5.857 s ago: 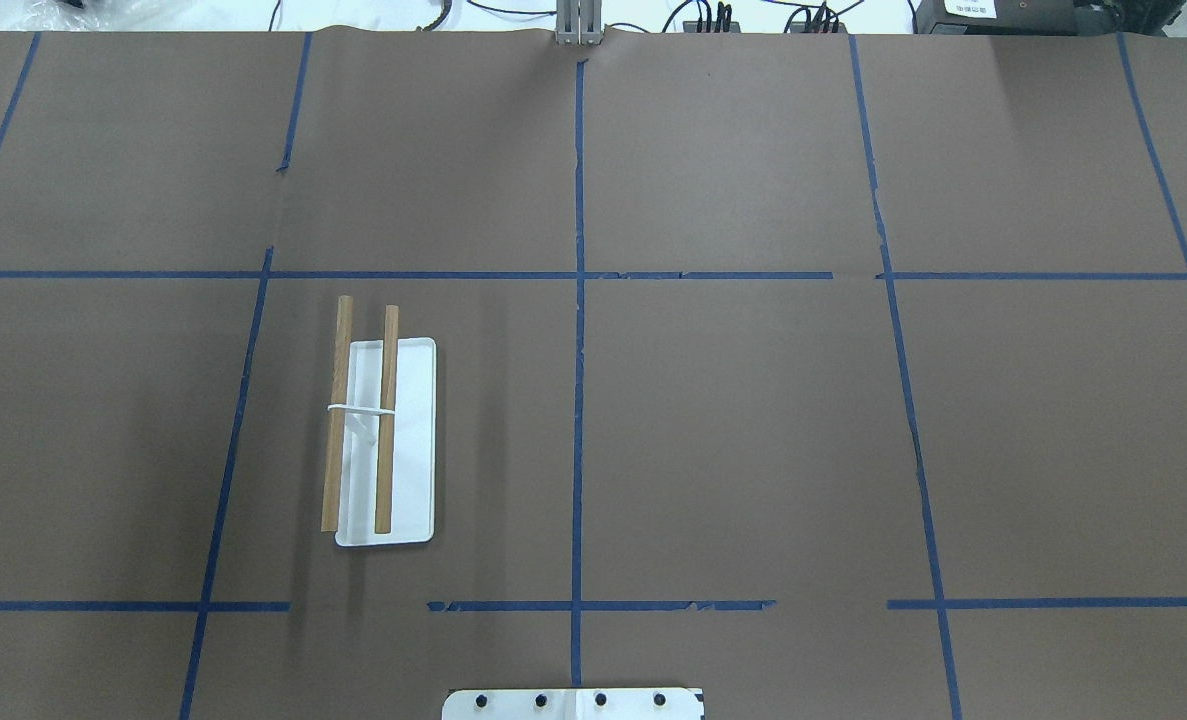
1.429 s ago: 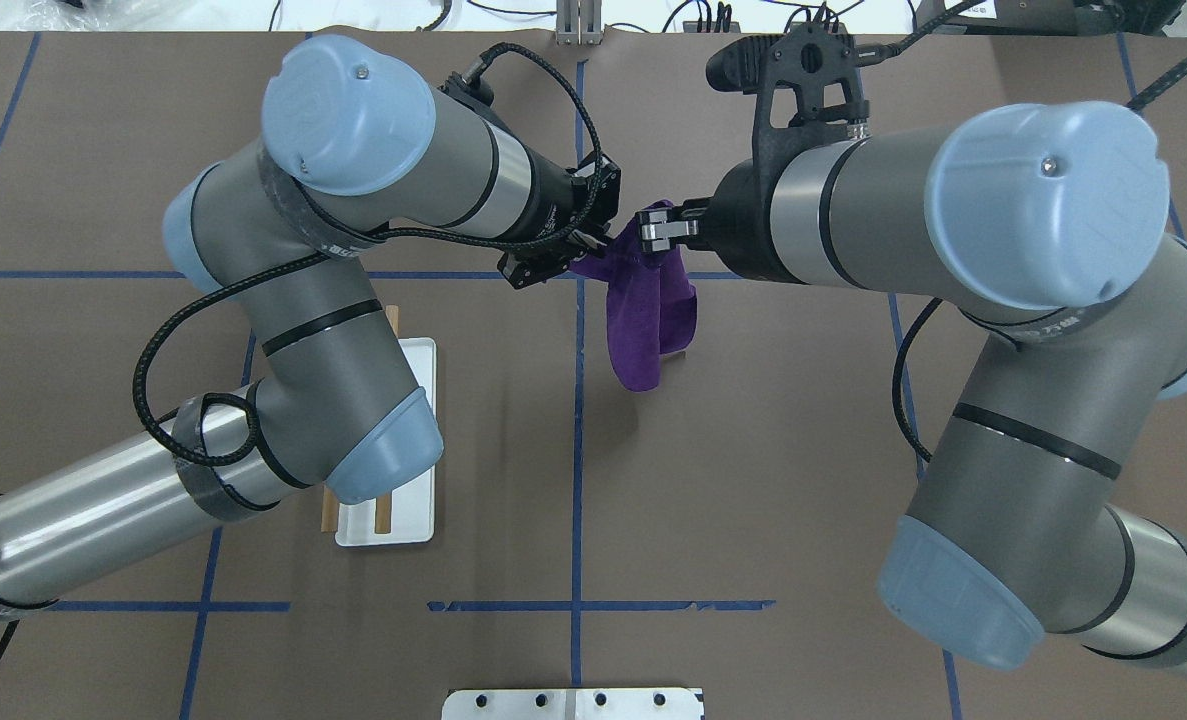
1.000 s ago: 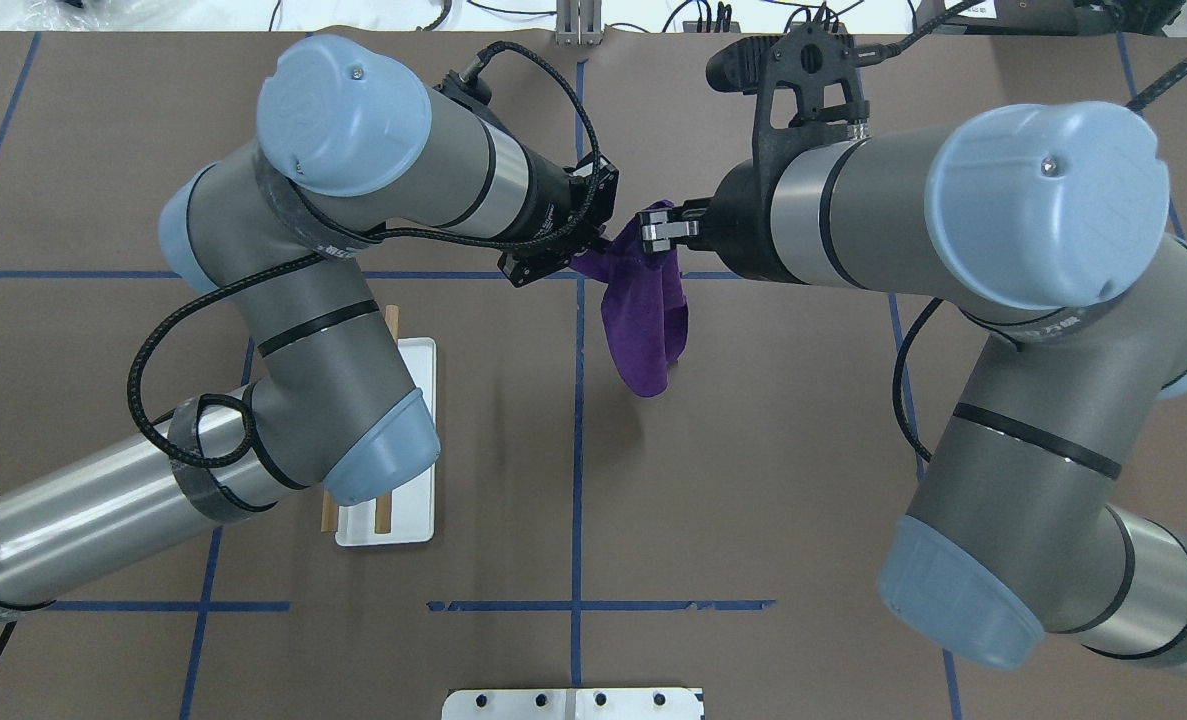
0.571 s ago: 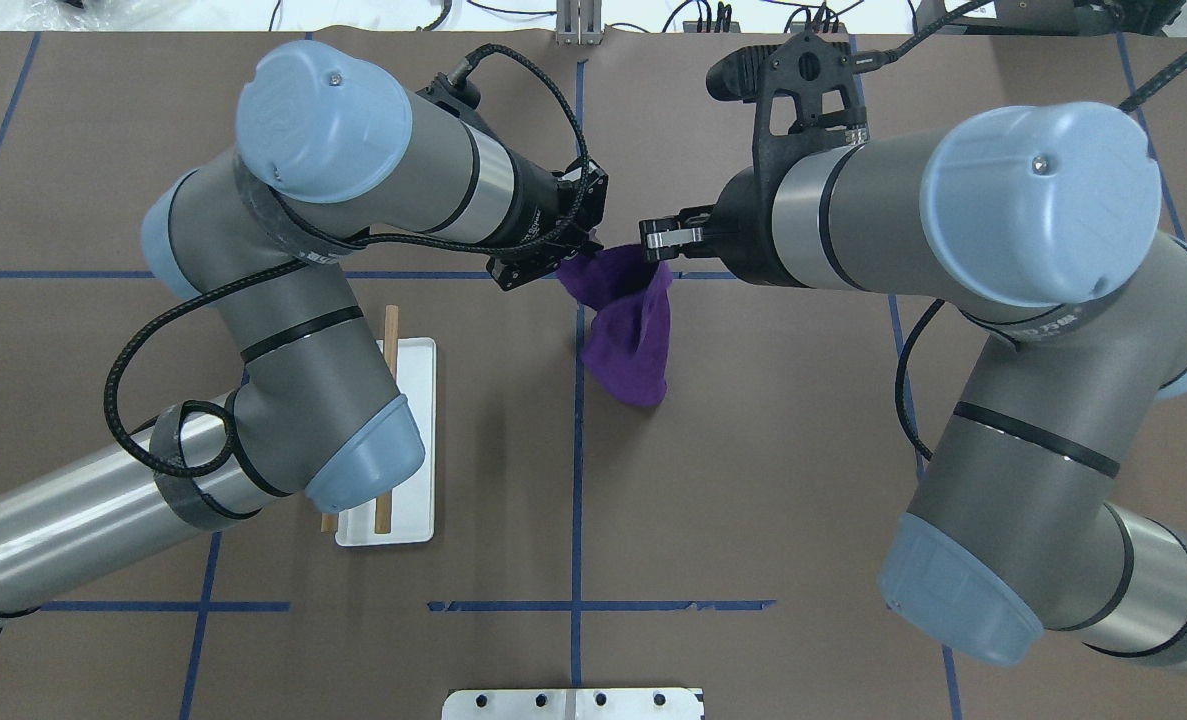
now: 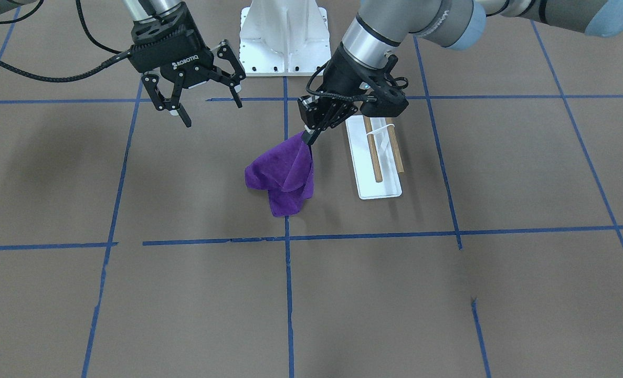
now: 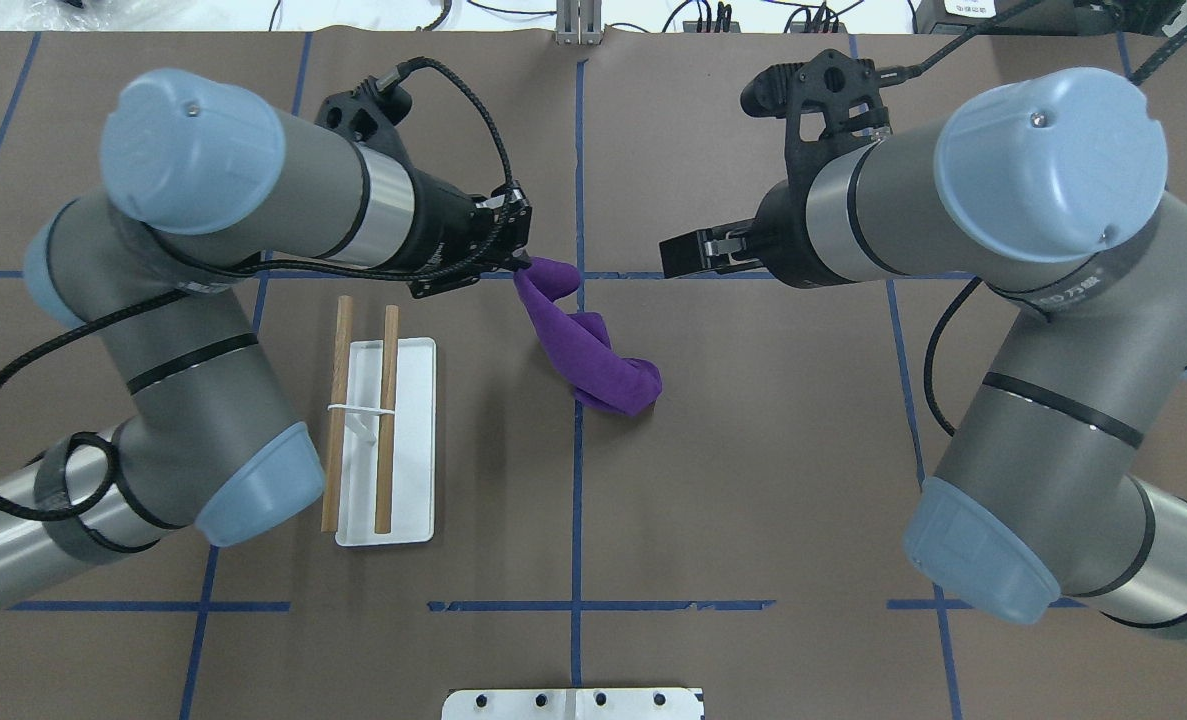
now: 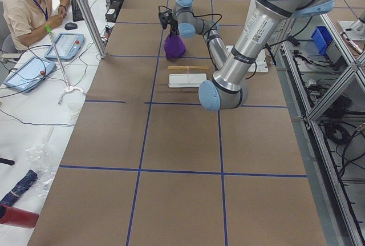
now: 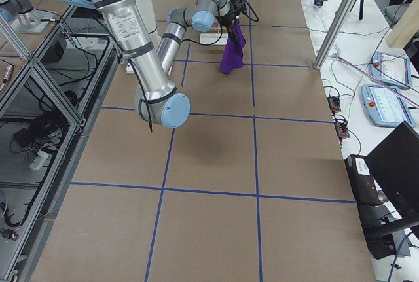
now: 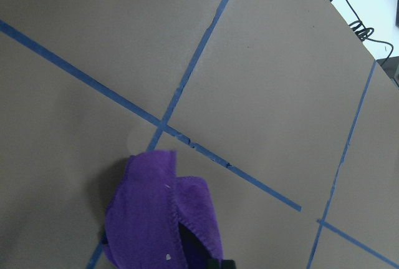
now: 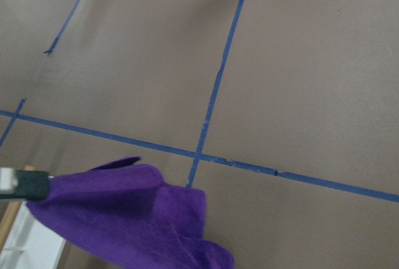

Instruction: Hang towel on rack

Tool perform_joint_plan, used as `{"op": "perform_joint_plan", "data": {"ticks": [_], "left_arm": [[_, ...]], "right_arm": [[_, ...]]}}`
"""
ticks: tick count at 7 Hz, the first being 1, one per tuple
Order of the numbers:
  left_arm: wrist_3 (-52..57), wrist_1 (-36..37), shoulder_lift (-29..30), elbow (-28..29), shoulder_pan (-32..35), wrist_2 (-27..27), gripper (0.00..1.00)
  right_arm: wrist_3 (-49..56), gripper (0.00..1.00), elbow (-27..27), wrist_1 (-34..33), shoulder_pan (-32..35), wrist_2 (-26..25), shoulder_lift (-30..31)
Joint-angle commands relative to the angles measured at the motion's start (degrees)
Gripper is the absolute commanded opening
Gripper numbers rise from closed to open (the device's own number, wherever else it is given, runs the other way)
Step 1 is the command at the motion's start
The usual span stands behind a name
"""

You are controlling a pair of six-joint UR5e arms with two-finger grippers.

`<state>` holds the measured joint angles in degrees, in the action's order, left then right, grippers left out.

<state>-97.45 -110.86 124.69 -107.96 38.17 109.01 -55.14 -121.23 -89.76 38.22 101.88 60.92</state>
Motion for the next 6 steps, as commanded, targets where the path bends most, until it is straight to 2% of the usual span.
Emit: {"op": "perform_joint_plan", "data": {"ticks": [1, 2, 3, 5, 6], "left_arm": [[12.6, 0.1, -8.1, -5.9, 3.5, 4.3, 0.0], [18.2, 0.0, -12.1, -7.9, 4.7, 7.8, 0.0], [25.0, -0.1, -15.5, -8.3, 6.1, 8.1, 0.0], [40.1, -0.5, -23.9, -8.8, 9.0, 8.1, 0.0], [47.0, -0.8, -27.5, -8.6, 10.6, 8.1, 0.0]], "right_arm": [[10.3, 1.0, 2.3, -4.9, 4.5, 3.5, 3.3], [14.4, 1.0, 5.0, -4.9, 7.1, 6.4, 4.7], [20.4, 1.0, 7.2, -5.0, 10.0, 7.4, 6.3], [28.8, 1.0, 8.0, -5.0, 15.5, 12.7, 10.7], [34.3, 1.0, 8.1, -4.9, 17.0, 13.6, 13.2]]}}
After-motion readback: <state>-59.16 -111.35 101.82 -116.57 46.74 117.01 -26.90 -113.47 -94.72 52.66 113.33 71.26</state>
